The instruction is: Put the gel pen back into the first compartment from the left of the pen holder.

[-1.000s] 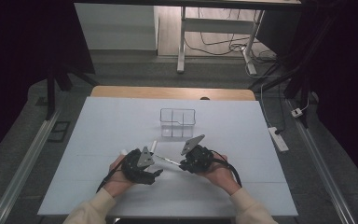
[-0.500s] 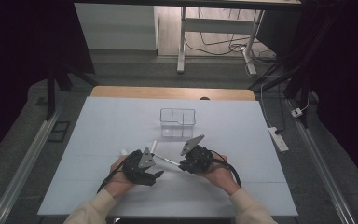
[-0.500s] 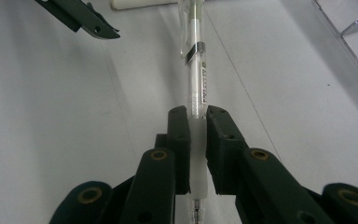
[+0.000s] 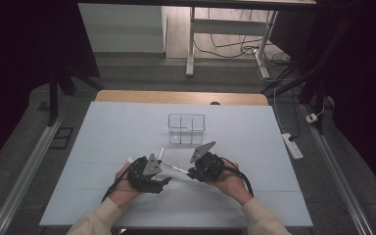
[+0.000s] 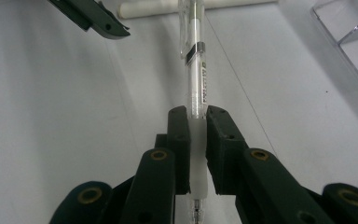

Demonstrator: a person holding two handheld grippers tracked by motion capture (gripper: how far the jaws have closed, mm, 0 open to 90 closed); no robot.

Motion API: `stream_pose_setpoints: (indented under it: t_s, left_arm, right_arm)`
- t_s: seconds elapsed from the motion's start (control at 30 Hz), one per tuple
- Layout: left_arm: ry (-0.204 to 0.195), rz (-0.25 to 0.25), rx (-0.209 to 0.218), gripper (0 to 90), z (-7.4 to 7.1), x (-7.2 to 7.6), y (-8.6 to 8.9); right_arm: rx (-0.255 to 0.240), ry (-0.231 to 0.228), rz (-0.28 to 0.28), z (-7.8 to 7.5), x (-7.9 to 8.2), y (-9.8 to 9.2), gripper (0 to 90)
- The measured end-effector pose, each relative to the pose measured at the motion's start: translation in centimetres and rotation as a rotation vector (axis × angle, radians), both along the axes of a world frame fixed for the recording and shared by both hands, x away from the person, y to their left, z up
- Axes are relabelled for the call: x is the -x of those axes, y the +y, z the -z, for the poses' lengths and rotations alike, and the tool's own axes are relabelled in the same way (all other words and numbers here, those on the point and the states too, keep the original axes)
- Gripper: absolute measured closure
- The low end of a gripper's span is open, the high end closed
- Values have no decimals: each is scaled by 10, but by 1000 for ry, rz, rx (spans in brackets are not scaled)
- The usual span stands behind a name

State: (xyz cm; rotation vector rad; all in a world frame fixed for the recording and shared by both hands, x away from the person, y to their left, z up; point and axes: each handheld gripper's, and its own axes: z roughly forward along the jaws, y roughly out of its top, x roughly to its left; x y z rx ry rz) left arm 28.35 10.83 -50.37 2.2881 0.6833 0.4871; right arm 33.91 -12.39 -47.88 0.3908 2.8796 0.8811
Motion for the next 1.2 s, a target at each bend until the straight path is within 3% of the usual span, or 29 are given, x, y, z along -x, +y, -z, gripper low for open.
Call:
stream_pose_setpoints:
  t_s: [0.4,0.7,0.97,1.2]
  left_arm:
    - [-9,2,7,321,-2,1,1]
    - [-59,-3,16,290,-11,6,1]
    - [-90,45,-59,252,-15,9,-9]
    - [-88,92,-109,281,-13,8,-18]
  right_arm:
    - [-4,-3,-17,-3,4,3,797]
    - [4,1,-22,-2,5,5,797]
    - [1,0,-43,-3,9,10,797]
    - [5,3,-56,-4,12,12,796]
